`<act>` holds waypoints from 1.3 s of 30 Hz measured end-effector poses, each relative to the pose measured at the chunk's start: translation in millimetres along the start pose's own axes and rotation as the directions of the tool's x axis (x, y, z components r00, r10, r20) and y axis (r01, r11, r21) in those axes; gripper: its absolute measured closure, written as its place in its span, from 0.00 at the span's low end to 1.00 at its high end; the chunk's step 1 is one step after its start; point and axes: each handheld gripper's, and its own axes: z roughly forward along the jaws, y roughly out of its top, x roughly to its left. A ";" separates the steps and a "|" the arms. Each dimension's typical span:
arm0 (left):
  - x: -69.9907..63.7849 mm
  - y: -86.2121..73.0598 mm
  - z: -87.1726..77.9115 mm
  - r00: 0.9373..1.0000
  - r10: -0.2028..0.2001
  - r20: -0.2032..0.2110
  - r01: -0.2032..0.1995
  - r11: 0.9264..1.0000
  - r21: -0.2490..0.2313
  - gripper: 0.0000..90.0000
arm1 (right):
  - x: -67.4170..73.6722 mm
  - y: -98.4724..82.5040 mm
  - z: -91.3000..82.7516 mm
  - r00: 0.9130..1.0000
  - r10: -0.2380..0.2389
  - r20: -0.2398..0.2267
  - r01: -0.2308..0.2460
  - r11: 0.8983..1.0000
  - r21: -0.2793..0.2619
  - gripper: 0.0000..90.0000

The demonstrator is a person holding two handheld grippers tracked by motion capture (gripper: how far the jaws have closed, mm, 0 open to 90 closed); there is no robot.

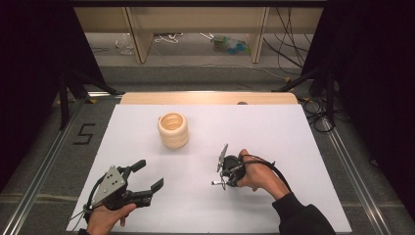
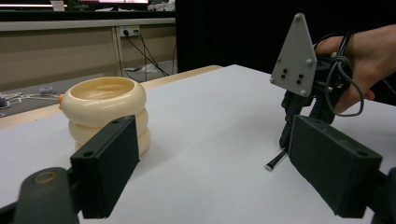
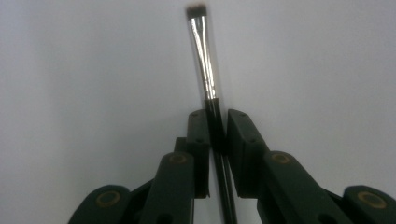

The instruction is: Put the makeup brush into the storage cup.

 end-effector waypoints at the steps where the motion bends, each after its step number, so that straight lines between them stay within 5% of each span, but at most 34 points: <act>1: 0.0 0.0 -0.1 1.000 0.000 0.000 0.000 1.000 0.000 0.18 | 0.1 0.2 0.0 1.000 -0.002 0.000 0.002 1.000 0.001 0.90; 14: 0.2 0.5 -1.0 1.000 0.002 -0.005 -0.002 1.000 0.011 0.18 | 2.4 2.2 -0.1 1.000 -0.002 0.004 0.002 1.000 0.011 0.93; 16: 0.2 0.5 -1.0 1.000 0.000 -0.004 0.000 1.000 0.010 0.18 | 0.7 1.9 0.8 0.999 -0.035 0.018 0.035 0.999 0.003 0.93; 17: 0.2 0.5 -1.0 1.000 0.001 -0.004 -0.001 1.000 0.011 0.18 | 3.2 2.2 -0.3 1.000 0.002 0.010 -0.002 1.000 0.018 0.93; 21: 0.2 0.7 -1.2 1.000 0.000 -0.001 0.000 1.000 0.008 0.18 | -1.7 -2.3 -9.9 0.999 0.022 0.028 -0.020 0.998 -0.054 0.93; 24: 0.4 0.4 -1.2 1.000 0.000 -0.002 0.000 1.000 0.011 0.18 | -4.7 -8.9 -24.9 0.995 0.092 0.034 -0.086 0.983 -0.161 0.93; 27: 0.2 0.1 -0.4 1.000 -0.003 0.000 0.003 1.000 0.006 0.18 | -8.8 -14.0 -37.2 0.992 0.121 0.040 -0.106 0.960 -0.261 0.93; 28: 0.1 0.4 -1.0 1.000 -0.003 -0.004 0.003 1.000 0.013 0.18 | -10.0 -15.1 -40.2 0.989 0.136 0.059 -0.110 0.942 -0.318 0.93; 29: 0.1 0.4 -1.0 1.000 -0.003 -0.004 0.003 1.000 0.013 0.18 | -10.0 -15.1 -40.2 0.989 0.136 0.059 -0.110 0.942 -0.318 0.93; 32: 0.4 -0.3 -0.6 1.000 -0.007 -0.003 0.007 1.000 0.011 0.18 | -12.4 -16.8 -46.7 0.983 0.178 0.055 -0.135 0.884 -0.448 0.93; 33: 0.4 -0.3 -0.6 1.000 -0.007 -0.003 0.007 1.000 0.011 0.18 | -12.4 -16.8 -46.7 0.983 0.178 0.055 -0.135 0.884 -0.448 0.93; 34: -0.3 -0.5 -0.5 1.000 -0.015 -0.003 0.015 1.000 0.010 0.18 | -13.4 -18.2 -47.2 0.979 0.198 0.037 -0.152 0.847 -0.509 0.93; 36: -0.4 -0.4 -0.2 1.000 -0.011 -0.001 0.011 1.000 0.011 0.18 | -13.9 -19.9 -46.3 0.975 0.221 0.018 -0.174 0.813 -0.555 0.93; 39: -0.6 -0.8 0.6 1.000 -0.002 0.005 0.002 1.000 0.016 0.18 | -15.1 -21.8 -46.8 0.974 0.225 0.002 -0.179 0.778 -0.602 0.93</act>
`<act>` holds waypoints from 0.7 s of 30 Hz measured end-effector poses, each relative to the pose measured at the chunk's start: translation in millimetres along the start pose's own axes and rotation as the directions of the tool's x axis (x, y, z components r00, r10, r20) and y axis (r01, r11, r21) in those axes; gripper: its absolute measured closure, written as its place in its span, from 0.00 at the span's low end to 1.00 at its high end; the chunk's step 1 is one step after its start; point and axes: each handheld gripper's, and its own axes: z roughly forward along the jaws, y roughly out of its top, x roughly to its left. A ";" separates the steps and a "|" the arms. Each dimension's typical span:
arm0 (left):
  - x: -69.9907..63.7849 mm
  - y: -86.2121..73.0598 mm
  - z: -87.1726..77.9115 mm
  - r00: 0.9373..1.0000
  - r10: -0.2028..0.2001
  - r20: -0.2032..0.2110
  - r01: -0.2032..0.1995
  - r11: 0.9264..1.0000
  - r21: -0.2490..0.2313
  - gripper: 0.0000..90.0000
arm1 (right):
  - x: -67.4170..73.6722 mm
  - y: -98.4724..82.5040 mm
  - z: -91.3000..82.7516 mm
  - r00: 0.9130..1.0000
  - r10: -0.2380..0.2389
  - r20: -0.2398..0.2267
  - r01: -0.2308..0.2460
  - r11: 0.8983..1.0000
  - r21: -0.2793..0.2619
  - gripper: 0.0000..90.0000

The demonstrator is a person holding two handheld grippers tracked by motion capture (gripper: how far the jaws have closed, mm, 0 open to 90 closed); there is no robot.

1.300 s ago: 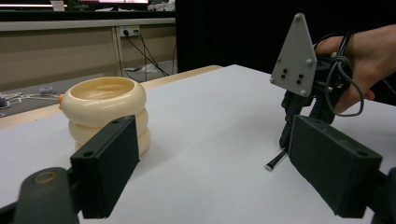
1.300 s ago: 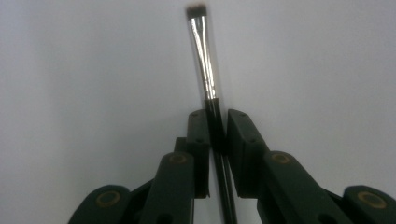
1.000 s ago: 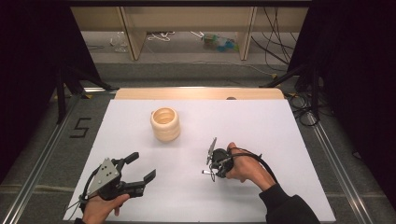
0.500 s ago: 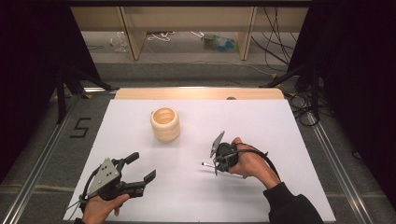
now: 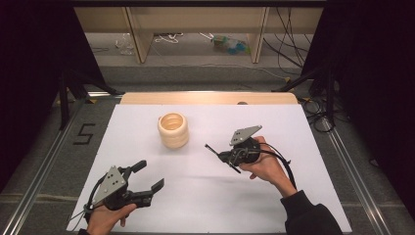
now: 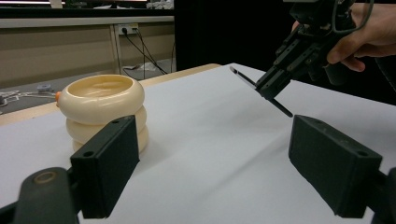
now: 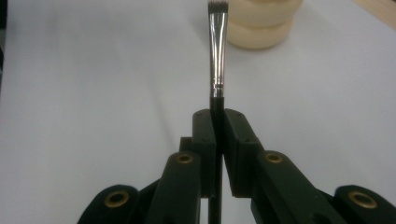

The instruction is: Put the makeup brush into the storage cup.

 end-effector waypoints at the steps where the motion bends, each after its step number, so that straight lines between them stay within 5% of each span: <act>1: -0.3 -0.1 0.3 1.000 0.000 0.001 0.000 1.000 0.002 0.18 | 0.1 0.3 -1.0 1.000 0.005 -0.007 -0.005 1.000 -0.024 0.93; 8: -0.3 -0.2 0.3 1.000 -0.002 0.001 0.002 1.000 0.002 0.18 | 1.9 0.9 -4.4 0.999 0.048 -0.009 -0.049 0.987 -0.156 0.93; 21: -1.8 -1.4 2.6 1.000 -0.002 0.014 0.002 1.000 0.011 0.18 | 8.7 2.4 -4.4 0.998 0.049 -0.031 -0.056 0.964 -0.260 0.93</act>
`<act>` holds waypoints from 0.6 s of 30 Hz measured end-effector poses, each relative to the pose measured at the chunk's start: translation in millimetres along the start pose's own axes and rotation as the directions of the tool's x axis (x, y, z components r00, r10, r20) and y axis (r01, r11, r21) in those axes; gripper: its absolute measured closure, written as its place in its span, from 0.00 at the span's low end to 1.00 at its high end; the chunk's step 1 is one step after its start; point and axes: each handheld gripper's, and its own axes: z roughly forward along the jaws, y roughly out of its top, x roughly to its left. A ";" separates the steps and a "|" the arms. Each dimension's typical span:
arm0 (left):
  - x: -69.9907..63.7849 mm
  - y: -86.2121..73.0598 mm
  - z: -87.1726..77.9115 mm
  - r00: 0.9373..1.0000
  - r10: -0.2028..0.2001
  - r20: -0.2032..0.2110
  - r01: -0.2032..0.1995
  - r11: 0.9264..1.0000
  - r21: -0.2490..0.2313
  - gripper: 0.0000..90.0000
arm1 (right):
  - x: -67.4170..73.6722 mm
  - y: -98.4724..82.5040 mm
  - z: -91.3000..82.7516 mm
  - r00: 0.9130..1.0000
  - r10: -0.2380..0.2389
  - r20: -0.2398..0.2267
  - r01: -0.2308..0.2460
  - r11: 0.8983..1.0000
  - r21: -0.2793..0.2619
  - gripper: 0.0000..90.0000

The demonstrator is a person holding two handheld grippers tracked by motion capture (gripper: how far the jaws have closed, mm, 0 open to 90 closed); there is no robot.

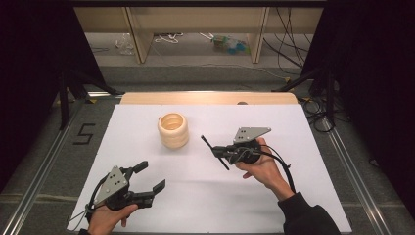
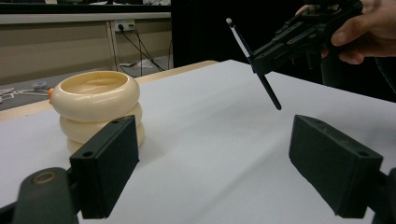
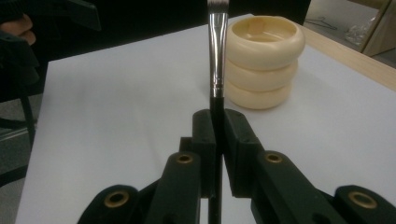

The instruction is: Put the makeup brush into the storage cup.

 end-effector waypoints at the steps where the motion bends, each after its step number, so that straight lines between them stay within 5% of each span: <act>1: -0.4 0.0 0.1 1.000 0.000 -0.002 0.000 1.000 0.003 0.18 | 1.0 0.3 0.9 1.000 -0.001 -0.010 0.001 1.000 -0.010 0.93; 18: -19.8 -3.6 17.4 0.998 0.014 0.064 -0.017 0.999 0.040 0.18 | 17.1 3.3 0.6 0.999 -0.015 -0.034 0.012 0.998 -0.070 0.93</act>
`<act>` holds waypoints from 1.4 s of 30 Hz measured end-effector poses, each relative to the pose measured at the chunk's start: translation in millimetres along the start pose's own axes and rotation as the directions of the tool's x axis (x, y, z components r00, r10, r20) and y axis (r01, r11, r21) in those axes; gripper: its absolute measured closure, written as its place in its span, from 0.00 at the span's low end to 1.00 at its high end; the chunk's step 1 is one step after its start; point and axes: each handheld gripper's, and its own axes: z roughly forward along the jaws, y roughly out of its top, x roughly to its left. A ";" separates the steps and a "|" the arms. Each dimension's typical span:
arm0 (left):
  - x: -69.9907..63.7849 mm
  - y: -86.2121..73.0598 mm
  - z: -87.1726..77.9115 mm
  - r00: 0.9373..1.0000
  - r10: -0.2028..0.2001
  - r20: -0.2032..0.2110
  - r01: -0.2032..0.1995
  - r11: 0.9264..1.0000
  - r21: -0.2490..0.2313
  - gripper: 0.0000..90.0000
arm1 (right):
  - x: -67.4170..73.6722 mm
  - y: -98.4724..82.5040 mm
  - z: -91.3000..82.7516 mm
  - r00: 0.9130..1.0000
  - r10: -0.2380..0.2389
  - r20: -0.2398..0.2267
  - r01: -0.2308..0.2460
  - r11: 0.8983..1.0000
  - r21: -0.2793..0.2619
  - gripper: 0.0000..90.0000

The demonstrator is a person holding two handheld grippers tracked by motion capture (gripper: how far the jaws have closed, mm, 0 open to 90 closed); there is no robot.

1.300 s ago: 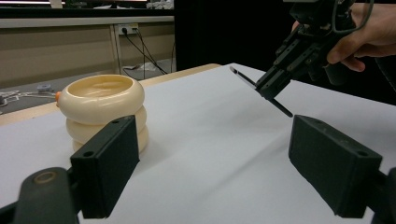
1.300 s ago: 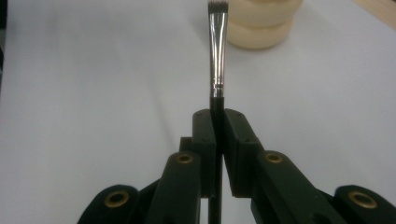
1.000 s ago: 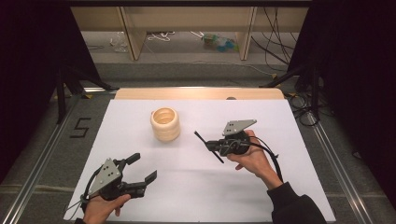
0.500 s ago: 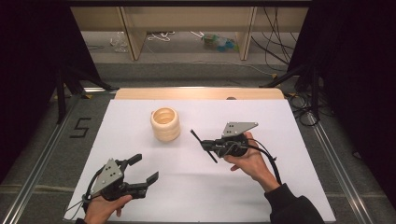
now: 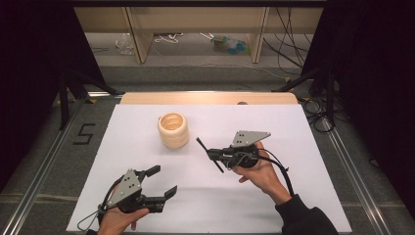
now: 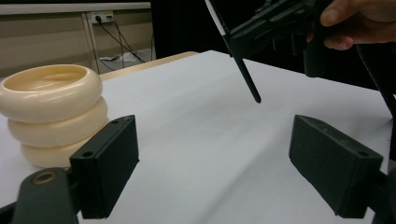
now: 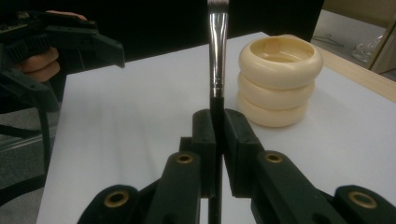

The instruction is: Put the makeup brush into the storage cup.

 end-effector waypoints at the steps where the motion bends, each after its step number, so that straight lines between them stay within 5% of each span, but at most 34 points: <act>1: -2.9 -0.1 3.7 1.000 0.000 0.011 0.000 1.000 0.003 0.18 | 0.7 0.1 0.8 1.000 -0.009 0.002 0.009 1.000 -0.016 0.93; 19: -22.8 -0.5 44.9 0.997 -0.001 0.074 0.000 1.000 0.009 0.18 | 18.9 6.1 9.2 0.998 -0.035 -0.050 0.033 0.998 -0.049 0.93; 28: -22.1 0.4 54.1 0.998 -0.017 0.064 0.018 1.000 -0.007 0.20 | 28.4 7.8 13.8 0.995 -0.046 -0.083 0.042 0.998 -0.046 0.93; 36: -24.9 1.1 58.8 0.993 -0.054 0.102 0.055 0.998 -0.007 0.28 | 33.6 6.6 19.7 0.993 -0.051 -0.103 0.046 0.998 -0.052 0.93; 41: -22.3 1.8 59.5 0.994 -0.028 0.109 0.028 1.000 -0.003 0.32 | 36.2 6.1 21.8 0.993 -0.051 -0.110 0.046 0.998 -0.048 0.93; 42: -23.5 1.3 59.8 0.993 -0.053 0.102 0.054 0.999 -0.003 0.33 | 36.9 5.8 22.8 0.993 -0.053 -0.108 0.047 0.997 -0.054 0.93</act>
